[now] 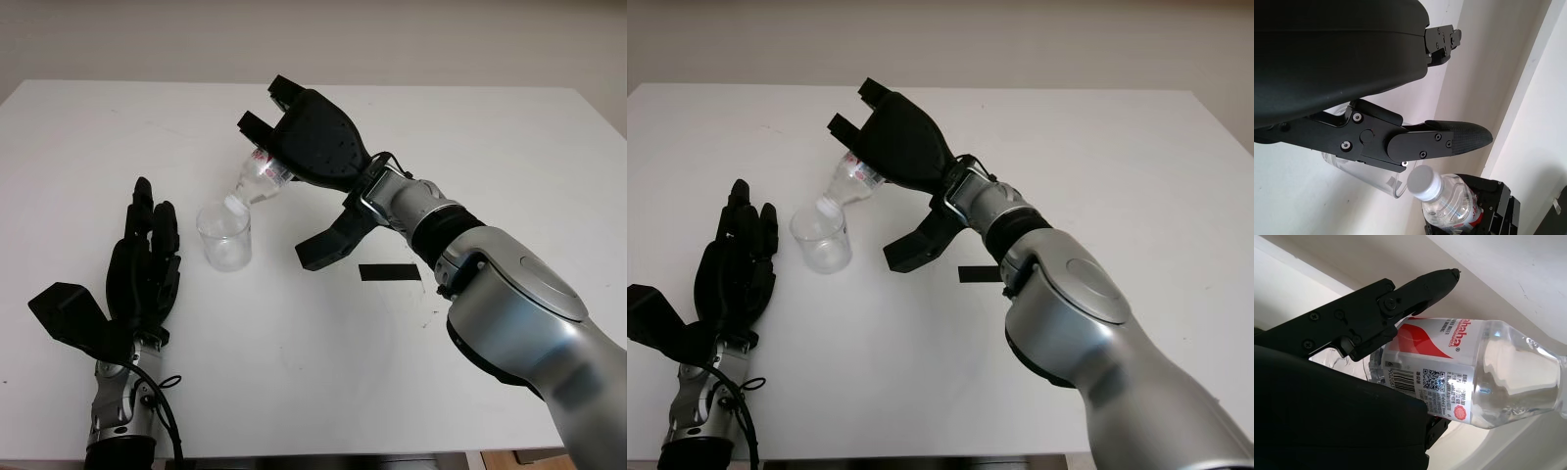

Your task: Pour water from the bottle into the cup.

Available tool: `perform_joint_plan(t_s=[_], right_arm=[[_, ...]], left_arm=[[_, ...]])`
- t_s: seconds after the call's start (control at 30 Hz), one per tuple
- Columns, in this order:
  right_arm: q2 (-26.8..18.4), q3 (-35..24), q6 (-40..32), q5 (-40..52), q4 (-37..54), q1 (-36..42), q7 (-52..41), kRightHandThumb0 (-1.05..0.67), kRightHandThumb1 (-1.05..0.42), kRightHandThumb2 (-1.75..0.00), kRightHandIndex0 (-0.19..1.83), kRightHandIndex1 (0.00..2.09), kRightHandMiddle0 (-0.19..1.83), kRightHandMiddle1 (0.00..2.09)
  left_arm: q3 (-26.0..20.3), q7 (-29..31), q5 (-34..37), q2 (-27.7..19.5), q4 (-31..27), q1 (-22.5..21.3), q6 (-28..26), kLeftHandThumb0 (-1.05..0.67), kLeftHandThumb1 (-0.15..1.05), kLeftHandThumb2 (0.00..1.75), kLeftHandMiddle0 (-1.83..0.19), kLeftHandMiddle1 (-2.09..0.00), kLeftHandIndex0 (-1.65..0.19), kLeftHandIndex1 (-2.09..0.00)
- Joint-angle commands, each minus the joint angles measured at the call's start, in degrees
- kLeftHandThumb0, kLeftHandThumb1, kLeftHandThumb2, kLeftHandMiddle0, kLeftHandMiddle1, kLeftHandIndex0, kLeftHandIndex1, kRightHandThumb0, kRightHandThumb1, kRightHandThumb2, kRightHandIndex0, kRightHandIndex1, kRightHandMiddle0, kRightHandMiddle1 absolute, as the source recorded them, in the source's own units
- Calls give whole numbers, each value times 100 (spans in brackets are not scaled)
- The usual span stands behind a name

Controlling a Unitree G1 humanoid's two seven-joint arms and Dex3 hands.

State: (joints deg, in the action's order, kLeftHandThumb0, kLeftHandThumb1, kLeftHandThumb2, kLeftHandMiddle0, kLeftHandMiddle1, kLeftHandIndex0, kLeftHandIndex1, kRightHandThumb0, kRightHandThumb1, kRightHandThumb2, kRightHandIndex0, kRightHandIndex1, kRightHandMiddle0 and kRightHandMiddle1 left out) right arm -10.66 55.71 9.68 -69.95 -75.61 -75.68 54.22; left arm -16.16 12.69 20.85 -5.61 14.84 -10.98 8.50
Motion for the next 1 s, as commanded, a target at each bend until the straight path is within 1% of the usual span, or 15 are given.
perform_joint_plan(t_s=[0.0, 0.1, 0.3, 0.37, 0.4, 0.5, 0.6, 0.7, 0.83, 0.9, 0.97], right_arm=[[10, 29, -66, -28, 25, -252, 62, -44, -102, -6, 119, 209, 36, 195], [30, 77, -122, -38, 30, -254, 98, -44, -102, -5, 117, 209, 36, 182], [45, 41, -76, 33, 18, -220, 215, -44, -102, -5, 118, 209, 43, 198], [40, 10, -28, 78, 14, -209, 215, -43, -101, -5, 119, 209, 39, 193], [38, 1, -27, 94, 11, -204, 207, -43, -100, -5, 119, 209, 40, 194], [51, -141, 19, 265, 10, -157, 232, -42, -99, -5, 120, 209, 47, 200], [67, -582, 357, 806, 20, -55, 34, -41, -104, -12, 129, 209, 71, 208], [61, -1089, 691, 1405, 37, 57, -213, -43, -105, -13, 132, 209, 86, 209], [3, -1849, 1124, 2286, 91, 294, -740, -39, -105, -18, 134, 209, 96, 209], [12, -2361, 1267, 2884, 144, 456, -1312, -40, -105, -24, 137, 209, 99, 209], [33, -2942, 1499, 3590, 255, 678, -1914, -40, -105, -25, 135, 209, 99, 209]], left_arm=[[7, 4, 7, 80, 139, 104, -30, -73, 105, 42, 15, -5, 14, -5], [-6, 4, -2, 78, 174, 95, 7, -73, 105, 42, 15, -5, 13, -5], [-19, -14, 10, 79, 203, 68, -11, -73, 105, 42, 14, -6, 13, -6], [-17, -6, -2, 73, 220, 60, 7, -72, 105, 42, 14, -6, 13, -5], [-17, 0, -7, 68, 231, 56, 20, -72, 105, 42, 14, -6, 13, -5], [-23, 13, -4, 58, 252, 42, 34, -72, 105, 42, 13, -6, 12, -6], [-26, 29, -1, 45, 260, 34, 35, -72, 105, 42, 13, -6, 12, -6], [-21, 29, -12, 34, 245, 44, 14, -72, 105, 43, 13, -5, 12, -6], [-21, 28, -15, 23, 235, 45, -3, -72, 105, 43, 13, -5, 12, -5], [-24, 41, -16, 4, 230, 52, -6, -73, 105, 43, 13, -5, 12, -6], [-32, 62, 4, -4, 226, 58, -22, -72, 105, 43, 13, -6, 12, -6]])
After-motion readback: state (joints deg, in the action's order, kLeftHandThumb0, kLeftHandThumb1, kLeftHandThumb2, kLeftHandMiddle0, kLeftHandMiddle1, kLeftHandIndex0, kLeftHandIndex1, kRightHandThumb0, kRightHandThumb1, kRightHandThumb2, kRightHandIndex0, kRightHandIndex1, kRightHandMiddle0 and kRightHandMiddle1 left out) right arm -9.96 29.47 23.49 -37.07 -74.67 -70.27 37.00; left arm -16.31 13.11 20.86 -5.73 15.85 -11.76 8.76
